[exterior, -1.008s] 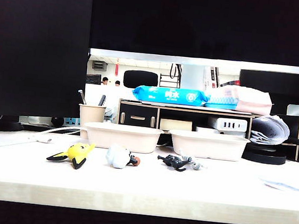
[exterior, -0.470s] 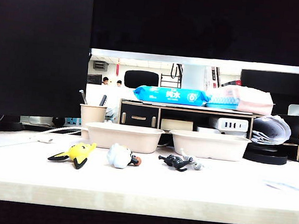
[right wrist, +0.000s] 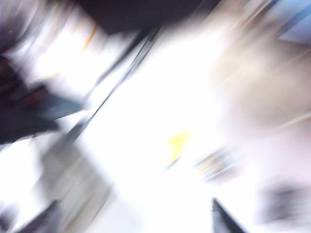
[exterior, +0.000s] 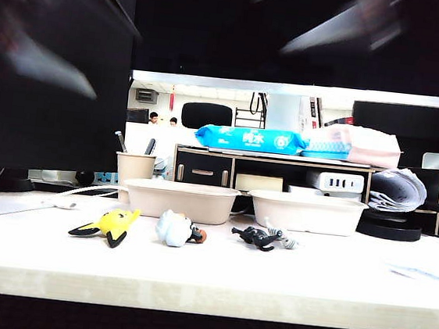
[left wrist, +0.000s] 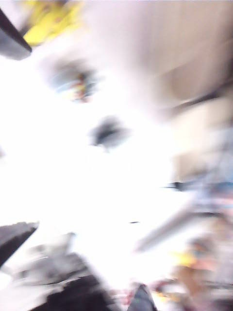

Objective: Put the dolls with similar sizes into the same paper box, while dolls with different sizes go into separate paper boxes.

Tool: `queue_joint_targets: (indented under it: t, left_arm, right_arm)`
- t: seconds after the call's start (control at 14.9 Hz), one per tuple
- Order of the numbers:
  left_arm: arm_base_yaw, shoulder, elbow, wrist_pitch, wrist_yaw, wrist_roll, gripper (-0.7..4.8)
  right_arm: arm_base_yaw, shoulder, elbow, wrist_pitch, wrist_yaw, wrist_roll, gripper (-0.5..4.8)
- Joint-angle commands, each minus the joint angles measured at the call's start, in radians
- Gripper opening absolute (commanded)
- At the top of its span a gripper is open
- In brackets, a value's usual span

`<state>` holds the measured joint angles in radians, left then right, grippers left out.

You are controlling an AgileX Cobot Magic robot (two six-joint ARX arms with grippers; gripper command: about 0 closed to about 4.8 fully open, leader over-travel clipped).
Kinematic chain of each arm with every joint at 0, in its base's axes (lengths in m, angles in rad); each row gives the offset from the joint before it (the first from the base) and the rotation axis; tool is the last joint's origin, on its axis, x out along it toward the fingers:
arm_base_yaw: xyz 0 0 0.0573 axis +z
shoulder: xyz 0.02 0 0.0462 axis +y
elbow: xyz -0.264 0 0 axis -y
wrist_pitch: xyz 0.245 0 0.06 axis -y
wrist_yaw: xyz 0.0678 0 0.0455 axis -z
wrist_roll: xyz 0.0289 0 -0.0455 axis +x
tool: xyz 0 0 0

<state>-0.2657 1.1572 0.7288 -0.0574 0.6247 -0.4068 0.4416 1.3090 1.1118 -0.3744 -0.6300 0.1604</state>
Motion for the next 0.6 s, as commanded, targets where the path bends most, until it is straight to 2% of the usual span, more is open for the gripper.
queue_joint_targets:
  t: [0.07, 0.13, 0.27, 0.4, 0.47, 0.6]
  left_arm:
    - [-0.018, 0.075, 0.007, 0.016, 0.008, 0.014, 4.79]
    - [-0.018, 0.075, 0.007, 0.017, 0.004, 0.014, 4.79]
    - [-0.036, 0.079, 0.007, 0.065, -0.003, 0.014, 4.79]
    - [-0.079, 0.087, 0.008, 0.132, 0.008, -0.026, 4.79]
    - [-0.114, 0.087, 0.008, 0.138, 0.007, -0.039, 4.79]
    - [-0.219, 0.105, 0.008, 0.194, -0.023, -0.036, 4.79]
  right_arm:
    - [0.028, 0.099, 0.003, -0.068, 0.003, -0.035, 3.78]
    - [0.027, 0.126, 0.003, -0.077, 0.011, -0.055, 3.80]
    - [0.027, 0.159, 0.003, -0.068, 0.095, -0.111, 3.81]
    - [0.019, 0.221, 0.004, -0.039, 0.232, -0.188, 4.00]
    - [0.008, 0.245, 0.005, -0.040, 0.267, -0.212, 4.41]
    - [-0.023, 0.323, 0.029, -0.071, 0.274, -0.249, 4.46]
